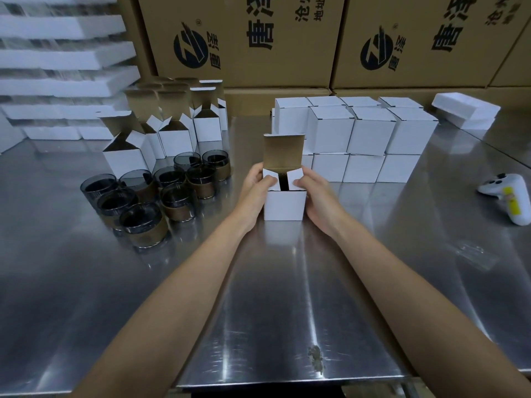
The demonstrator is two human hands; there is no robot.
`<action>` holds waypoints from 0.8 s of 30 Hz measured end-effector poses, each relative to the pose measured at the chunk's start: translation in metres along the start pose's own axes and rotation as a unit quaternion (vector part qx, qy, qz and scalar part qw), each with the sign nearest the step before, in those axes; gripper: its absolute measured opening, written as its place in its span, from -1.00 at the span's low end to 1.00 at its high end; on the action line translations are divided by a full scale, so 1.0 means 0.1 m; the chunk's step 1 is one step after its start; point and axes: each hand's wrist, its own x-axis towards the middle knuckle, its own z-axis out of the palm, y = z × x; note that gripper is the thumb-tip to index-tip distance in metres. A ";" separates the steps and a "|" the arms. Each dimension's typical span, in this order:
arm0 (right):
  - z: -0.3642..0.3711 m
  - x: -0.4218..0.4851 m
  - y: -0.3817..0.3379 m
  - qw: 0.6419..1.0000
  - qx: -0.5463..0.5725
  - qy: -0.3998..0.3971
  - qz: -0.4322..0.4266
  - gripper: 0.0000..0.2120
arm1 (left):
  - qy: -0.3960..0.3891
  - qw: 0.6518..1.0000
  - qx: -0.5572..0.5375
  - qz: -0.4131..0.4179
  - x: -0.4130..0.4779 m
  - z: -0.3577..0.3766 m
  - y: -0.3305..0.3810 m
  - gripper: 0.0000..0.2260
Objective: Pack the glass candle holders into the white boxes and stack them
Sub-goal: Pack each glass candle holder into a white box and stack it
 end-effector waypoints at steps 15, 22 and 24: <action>0.16 0.02 -0.01 0.991 -0.013 0.132 -0.026 -0.68 | 0.004 0.998 0.012 0.067 -0.03 0.01 0.01 -0.79; 0.09 0.01 -0.02 0.995 0.022 0.094 0.002 -0.76 | 0.008 1.000 0.013 0.027 -0.03 0.04 0.02 -0.82; 0.05 0.00 -0.03 0.997 0.018 0.075 -0.001 -0.76 | 0.007 0.999 0.014 0.041 -0.04 0.07 0.03 -0.83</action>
